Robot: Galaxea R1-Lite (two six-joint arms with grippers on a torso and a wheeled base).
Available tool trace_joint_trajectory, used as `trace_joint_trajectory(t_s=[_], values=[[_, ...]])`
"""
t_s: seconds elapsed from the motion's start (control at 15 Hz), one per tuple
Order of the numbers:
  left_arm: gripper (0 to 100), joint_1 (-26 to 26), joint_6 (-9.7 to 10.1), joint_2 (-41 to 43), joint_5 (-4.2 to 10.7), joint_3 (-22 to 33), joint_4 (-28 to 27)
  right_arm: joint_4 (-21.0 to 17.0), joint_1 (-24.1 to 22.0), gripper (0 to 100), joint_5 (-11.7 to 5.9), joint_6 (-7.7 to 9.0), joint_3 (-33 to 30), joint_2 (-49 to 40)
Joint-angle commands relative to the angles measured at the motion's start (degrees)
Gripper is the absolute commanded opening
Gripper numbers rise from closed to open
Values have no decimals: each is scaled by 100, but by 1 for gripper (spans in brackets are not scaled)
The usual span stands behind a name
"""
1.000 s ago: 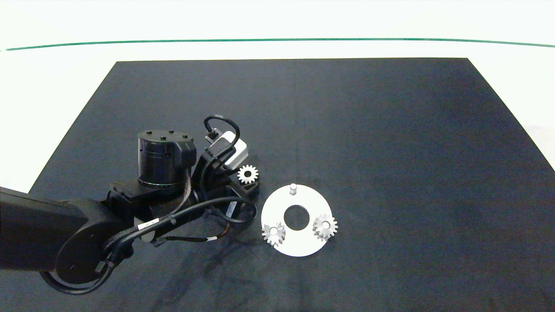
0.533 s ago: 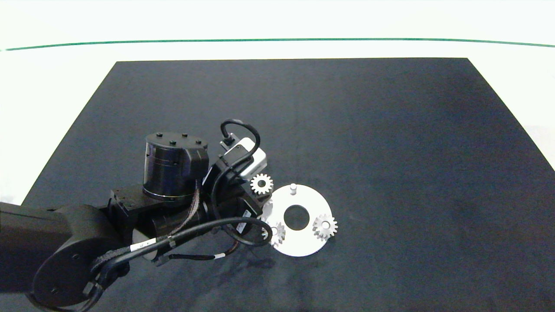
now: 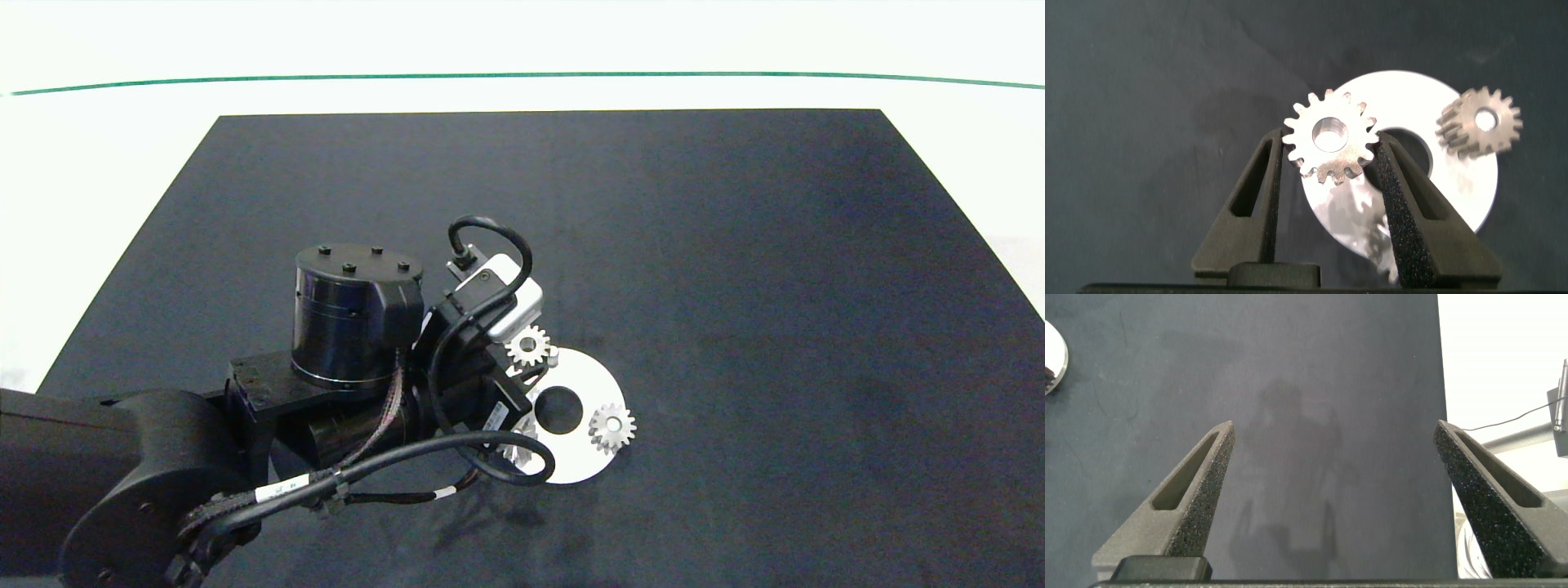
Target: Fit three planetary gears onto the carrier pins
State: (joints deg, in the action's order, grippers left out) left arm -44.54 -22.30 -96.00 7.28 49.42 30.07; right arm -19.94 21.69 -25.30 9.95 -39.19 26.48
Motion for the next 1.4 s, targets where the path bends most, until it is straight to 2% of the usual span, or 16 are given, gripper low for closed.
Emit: trace_joint_trajectory(t_s=[0.07, 0.2, 0.6, 1.4], values=[[0, -10, -3, -226, 11, 94, 78, -18, 2, 100, -19, 7, -9, -20], [0, -19, 59, -375, 11, 182, 192, -18, 2, 100, -19, 7, -9, -11], [0, -54, 76, -674, 2, 270, 350, -10, 11, 100, -10, 7, -9, -2], [0, -54, 155, -824, 2, 410, 368, -10, 11, 100, -10, 7, -9, -2]])
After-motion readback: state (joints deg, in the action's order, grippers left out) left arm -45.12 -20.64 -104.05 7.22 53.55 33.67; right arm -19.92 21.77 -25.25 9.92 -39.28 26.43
